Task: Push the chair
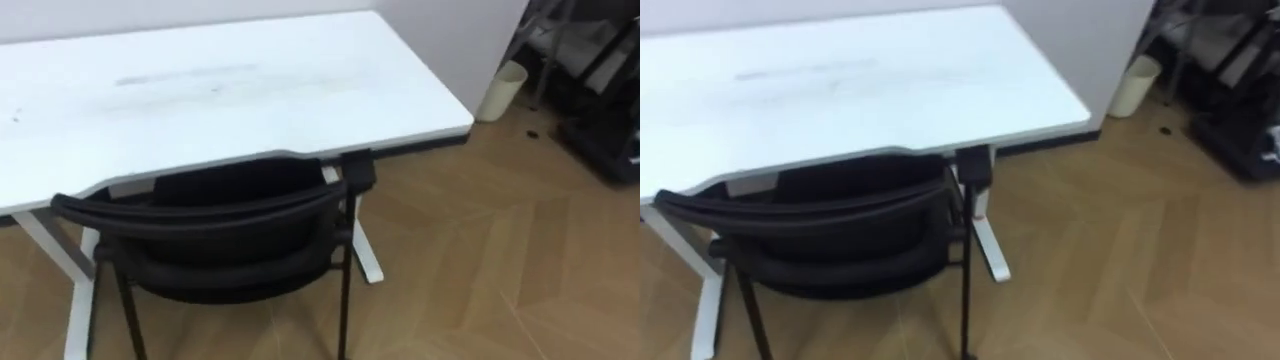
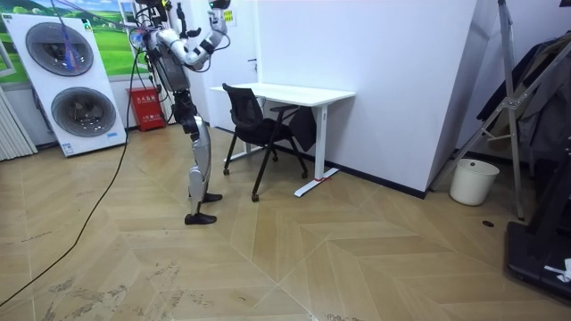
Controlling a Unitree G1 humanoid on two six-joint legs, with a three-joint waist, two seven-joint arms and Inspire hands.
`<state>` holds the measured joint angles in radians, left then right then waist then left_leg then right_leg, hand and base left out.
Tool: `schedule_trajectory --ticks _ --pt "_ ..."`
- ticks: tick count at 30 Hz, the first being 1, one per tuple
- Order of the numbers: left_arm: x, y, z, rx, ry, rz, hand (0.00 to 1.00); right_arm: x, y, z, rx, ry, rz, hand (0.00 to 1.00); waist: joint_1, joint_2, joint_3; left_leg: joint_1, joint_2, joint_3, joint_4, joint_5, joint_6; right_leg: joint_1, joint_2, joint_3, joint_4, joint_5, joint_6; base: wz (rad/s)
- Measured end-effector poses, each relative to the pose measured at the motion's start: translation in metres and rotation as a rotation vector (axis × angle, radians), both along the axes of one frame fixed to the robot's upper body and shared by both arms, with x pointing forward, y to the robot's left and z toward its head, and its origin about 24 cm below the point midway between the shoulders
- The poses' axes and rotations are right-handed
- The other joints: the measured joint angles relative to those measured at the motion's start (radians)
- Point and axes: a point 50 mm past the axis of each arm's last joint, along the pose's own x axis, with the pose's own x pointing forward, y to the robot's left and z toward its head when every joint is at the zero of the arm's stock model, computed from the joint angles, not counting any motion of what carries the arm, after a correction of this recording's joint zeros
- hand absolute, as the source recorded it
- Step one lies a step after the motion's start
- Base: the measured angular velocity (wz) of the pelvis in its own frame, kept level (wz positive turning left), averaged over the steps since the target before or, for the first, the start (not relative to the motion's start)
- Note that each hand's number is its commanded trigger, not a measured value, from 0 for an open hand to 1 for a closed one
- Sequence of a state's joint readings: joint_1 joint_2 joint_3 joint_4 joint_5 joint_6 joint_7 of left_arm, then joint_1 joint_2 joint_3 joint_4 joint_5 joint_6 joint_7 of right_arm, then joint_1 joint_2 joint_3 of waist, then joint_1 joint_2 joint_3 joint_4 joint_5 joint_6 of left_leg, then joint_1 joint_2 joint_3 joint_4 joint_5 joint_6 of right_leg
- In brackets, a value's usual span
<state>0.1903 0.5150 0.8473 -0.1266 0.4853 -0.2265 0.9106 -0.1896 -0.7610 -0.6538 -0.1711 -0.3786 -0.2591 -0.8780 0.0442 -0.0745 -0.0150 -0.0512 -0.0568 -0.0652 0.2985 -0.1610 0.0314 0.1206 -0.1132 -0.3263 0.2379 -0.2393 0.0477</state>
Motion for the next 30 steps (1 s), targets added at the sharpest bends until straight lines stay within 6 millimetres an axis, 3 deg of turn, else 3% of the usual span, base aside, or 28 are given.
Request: schedule_trajectory --ticks 1,2,3,6,8,9,11,12,14,15,16,17,19,22,25,27,29,30 --pt "-0.01 0.007 -0.009 -0.062 -0.02 0.027 0.0 -0.01 -0.009 -0.002 0.048 -0.041 -0.006 0.0 -0.012 0.015 -0.0014 0.001 0.003 0.004 0.001 -0.003 -0.003 0.003 0.003 0.001 -0.006 -0.001 -0.002 -0.13" --pt "-0.02 0.014 -0.02 -0.129 -0.032 0.053 0.0 -0.019 -0.017 -0.007 0.102 -0.067 -0.003 0.0 -0.012 0.003 0.001 0.006 0.008 0.014 -0.011 -0.007 -0.006 0.001 0.009 0.016 -0.014 0.0 -0.004 -0.25" --pt "-0.026 0.018 -0.027 -0.167 -0.033 0.07 0.0 -0.022 -0.022 -0.01 0.135 -0.07 -0.001 0.0 -0.011 0.008 -0.0015 0.012 0.012 0.024 -0.019 -0.007 -0.006 -0.001 0.01 0.026 -0.016 0.001 -0.005 -0.36" --pt "-0.055 0.03 -0.071 -0.398 -0.013 0.165 0.0 -0.044 -0.053 -0.039 0.341 -0.016 -0.02 0.0 -0.01 0.001 -0.0013 0.011 0.014 0.042 -0.033 -0.009 -0.008 -0.016 0.011 0.049 -0.017 0.001 -0.007 -0.22" --pt "-0.073 0.031 -0.117 -0.638 -0.02 0.229 0.0 -0.063 -0.081 -0.089 0.631 0.07 -0.045 0.0 -0.01 -0.002 -0.0015 0.01 0.014 0.049 -0.033 -0.019 -0.006 -0.017 0.01 0.052 -0.019 0.001 -0.007 -0.09" --pt "-0.076 0.031 -0.13 -0.705 -0.015 0.246 0.0 -0.069 -0.087 -0.105 0.716 0.091 -0.055 0.0 -0.007 -0.002 -0.0015 0.009 0.014 0.049 -0.033 -0.021 -0.006 -0.017 0.01 0.052 -0.019 0.001 -0.007 -0.05" --pt "-0.093 0.026 -0.185 -0.97 0.049 0.339 0.0 -0.108 -0.108 -0.186 1.116 0.171 -0.144 0.0 0.009 0.002 -0.0016 0.007 0.016 0.05 -0.032 -0.031 -0.005 -0.016 0.012 0.06 -0.017 0.001 -0.006 0.0" --pt "-0.098 0.022 -0.199 -1.041 0.072 0.36 0.0 -0.122 -0.11 -0.209 1.227 0.18 -0.176 0.0 0.013 0.005 -0.001 0.007 0.017 0.05 -0.032 -0.035 -0.004 -0.013 0.012 0.063 -0.019 0.001 -0.006 0.0" --pt "-0.134 -0.002 -0.253 -1.316 0.164 0.481 0.0 -0.181 -0.097 -0.293 1.652 0.142 -0.294 0.0 0.018 0.024 -0.0086 0.014 0.022 0.049 -0.031 -0.045 -0.001 -0.005 0.012 0.079 -0.017 0.001 -0.006 0.04" --pt "-0.145 -0.01 -0.265 -1.383 0.187 0.52 0.0 -0.194 -0.089 -0.31 1.743 0.116 -0.318 0.0 0.018 0.031 -0.0063 0.019 0.024 0.05 -0.031 -0.049 -0.001 -0.003 0.011 0.081 -0.017 0.001 -0.006 -0.11" --pt "-0.168 -0.026 -0.284 -1.5 0.225 0.597 0.0 -0.213 -0.073 -0.337 1.889 0.073 -0.352 0.0 0.013 0.053 -0.0051 0.028 0.024 0.052 -0.032 -0.054 -0.001 0.003 0.011 0.08 -0.017 0.0 -0.006 -0.16" --pt "-0.186 -0.039 -0.296 -1.591 0.258 0.65 0.0 -0.231 -0.056 -0.362 2.005 0.078 -0.401 0.0 0.003 0.062 -0.009 0.03 0.023 0.054 -0.032 -0.056 -0.001 0.006 0.01 0.081 -0.018 -0.002 -0.001 -0.12" --pt "-0.209 -0.053 -0.308 -1.694 0.317 0.705 0.0 -0.257 -0.028 -0.39 2.163 0.095 -0.47 0.0 -0.014 0.077 -0.0053 0.034 0.023 0.055 -0.033 -0.055 -0.003 0.01 0.009 0.08 -0.019 -0.007 0.003 0.0" --pt "-0.235 -0.075 -0.32 -1.85 0.408 0.72 0.0 -0.285 0.015 -0.418 2.36 0.176 -0.52 0.0 -0.046 0.076 -0.0055 0.045 0.023 0.06 -0.026 -0.058 -0.008 0.03 0.008 0.079 -0.035 -0.024 -0.002 0.02" --pt "-0.236 -0.098 -0.335 -2.024 0.537 0.628 0.0 -0.284 0.045 -0.437 2.515 0.428 -0.486 0.0 -0.071 0.071 -0.0023 0.052 0.027 0.061 -0.025 -0.058 -0.01 0.037 0.006 0.08 -0.033 -0.027 -0.003 0.0" --pt "-0.223 -0.109 -0.345 -2.099 0.67 0.518 0.0 -0.272 0.057 -0.446 2.562 0.644 -0.433 0.0 -0.071 0.064 0.0002 0.052 0.029 0.062 -0.022 -0.058 -0.011 0.036 0.009 0.091 -0.034 -0.025 -0.004 -0.04" --pt "-0.198 -0.121 -0.357 -2.163 0.865 0.351 0.0 -0.247 0.067 -0.456 2.564 0.948 -0.324 0.0 -0.074 0.055 0.0011 0.048 0.028 0.063 -0.01 -0.058 -0.011 0.037 0.015 0.092 -0.034 -0.021 -0.005 -0.02" --pt "-0.19 -0.124 -0.359 -2.167 0.918 0.309 0.0 -0.24 0.068 -0.458 2.559 0.998 -0.291 0.0 -0.076 0.055 0.0012 0.045 0.027 0.063 -0.005 -0.06 -0.009 0.037 0.017 0.091 -0.035 -0.019 -0.005 0.0"
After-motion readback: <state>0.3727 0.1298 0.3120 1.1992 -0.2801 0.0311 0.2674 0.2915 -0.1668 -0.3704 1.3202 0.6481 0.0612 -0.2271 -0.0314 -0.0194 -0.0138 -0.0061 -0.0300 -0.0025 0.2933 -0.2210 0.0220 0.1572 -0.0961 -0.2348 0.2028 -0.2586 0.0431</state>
